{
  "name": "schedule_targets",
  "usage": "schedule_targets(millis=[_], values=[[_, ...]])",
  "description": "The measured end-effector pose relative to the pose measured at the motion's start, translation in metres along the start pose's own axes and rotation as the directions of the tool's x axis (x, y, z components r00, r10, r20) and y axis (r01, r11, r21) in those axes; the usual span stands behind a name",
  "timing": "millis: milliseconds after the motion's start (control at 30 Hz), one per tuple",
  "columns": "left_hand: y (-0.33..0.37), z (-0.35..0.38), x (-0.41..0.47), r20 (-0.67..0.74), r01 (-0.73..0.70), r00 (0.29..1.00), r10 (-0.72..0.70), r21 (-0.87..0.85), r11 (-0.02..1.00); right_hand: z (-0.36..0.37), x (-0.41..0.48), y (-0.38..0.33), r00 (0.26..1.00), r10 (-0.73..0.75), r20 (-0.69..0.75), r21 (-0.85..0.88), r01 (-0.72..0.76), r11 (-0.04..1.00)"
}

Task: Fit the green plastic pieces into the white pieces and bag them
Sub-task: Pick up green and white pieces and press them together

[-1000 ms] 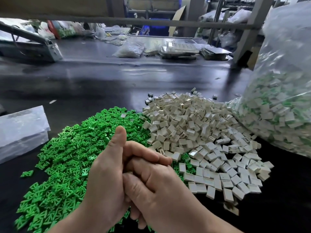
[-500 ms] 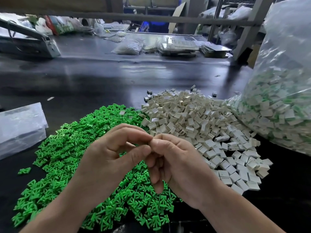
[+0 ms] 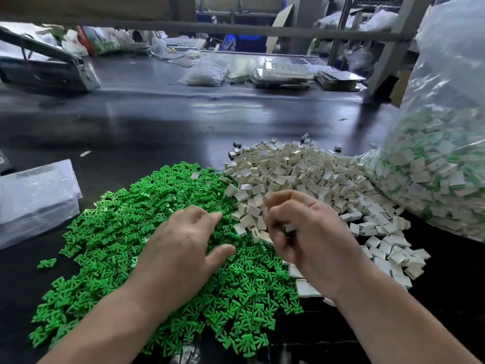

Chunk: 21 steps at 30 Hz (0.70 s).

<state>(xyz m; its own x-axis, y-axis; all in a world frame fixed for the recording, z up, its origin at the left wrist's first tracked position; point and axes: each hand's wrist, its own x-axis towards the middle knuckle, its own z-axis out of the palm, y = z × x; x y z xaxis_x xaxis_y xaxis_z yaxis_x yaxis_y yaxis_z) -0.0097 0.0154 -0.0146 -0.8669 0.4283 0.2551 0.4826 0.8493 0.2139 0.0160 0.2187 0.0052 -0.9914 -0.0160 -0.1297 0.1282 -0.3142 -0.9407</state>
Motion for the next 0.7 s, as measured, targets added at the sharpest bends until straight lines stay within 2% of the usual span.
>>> schedule_targets(millis=[33,67,100,133,167,200,267,433,600,633,700], values=[[0.002,0.004,0.001,0.024,-0.002,1.0,0.001,0.054,0.999,-0.001,-0.002,0.002,0.998,-0.057,-0.036,-0.324,0.042,0.945],[0.004,0.006,0.002,0.036,-0.016,0.999,0.013,0.087,0.996,0.0,-0.004,0.005,0.989,-0.14,-0.035,-0.647,0.084,0.758],[0.006,0.006,0.003,0.033,-0.033,0.999,0.03,0.094,0.995,0.0,-0.005,0.01,0.978,-0.207,0.016,-0.877,0.113,0.467],[0.008,0.007,0.004,0.016,-0.049,0.999,0.048,0.085,0.995,0.003,-0.005,0.014,0.972,-0.221,0.082,-0.978,0.12,0.168],[0.008,0.007,0.004,-0.004,-0.06,0.998,0.06,0.072,0.996,0.007,-0.005,0.017,0.971,-0.207,0.118,-0.993,0.114,-0.033],[0.008,0.008,0.004,-0.021,-0.066,0.998,0.067,0.057,0.996,0.012,-0.005,0.019,0.97,-0.199,0.139,-0.985,0.115,-0.129],[0.008,0.008,0.004,-0.042,-0.068,0.997,0.069,0.024,0.997,0.018,-0.002,0.02,0.966,-0.205,0.161,-0.978,0.127,-0.167],[0.008,0.009,0.005,-0.08,-0.076,0.994,0.075,-0.011,0.997,0.018,0.001,0.015,0.974,-0.17,0.151,-0.984,0.132,-0.119],[0.009,0.011,0.008,-0.063,-0.109,0.992,0.108,-0.009,0.994,0.015,0.004,0.018,0.959,-0.218,0.183,-0.98,0.16,-0.119],[0.01,0.011,0.008,-0.067,-0.111,0.992,0.11,-0.01,0.994,0.013,0.003,0.018,0.951,-0.24,0.194,-0.98,0.176,-0.094],[0.01,0.011,0.009,-0.075,-0.111,0.991,0.111,-0.006,0.994,0.009,0.002,0.018,0.94,-0.289,0.182,-0.981,0.195,0.018]])
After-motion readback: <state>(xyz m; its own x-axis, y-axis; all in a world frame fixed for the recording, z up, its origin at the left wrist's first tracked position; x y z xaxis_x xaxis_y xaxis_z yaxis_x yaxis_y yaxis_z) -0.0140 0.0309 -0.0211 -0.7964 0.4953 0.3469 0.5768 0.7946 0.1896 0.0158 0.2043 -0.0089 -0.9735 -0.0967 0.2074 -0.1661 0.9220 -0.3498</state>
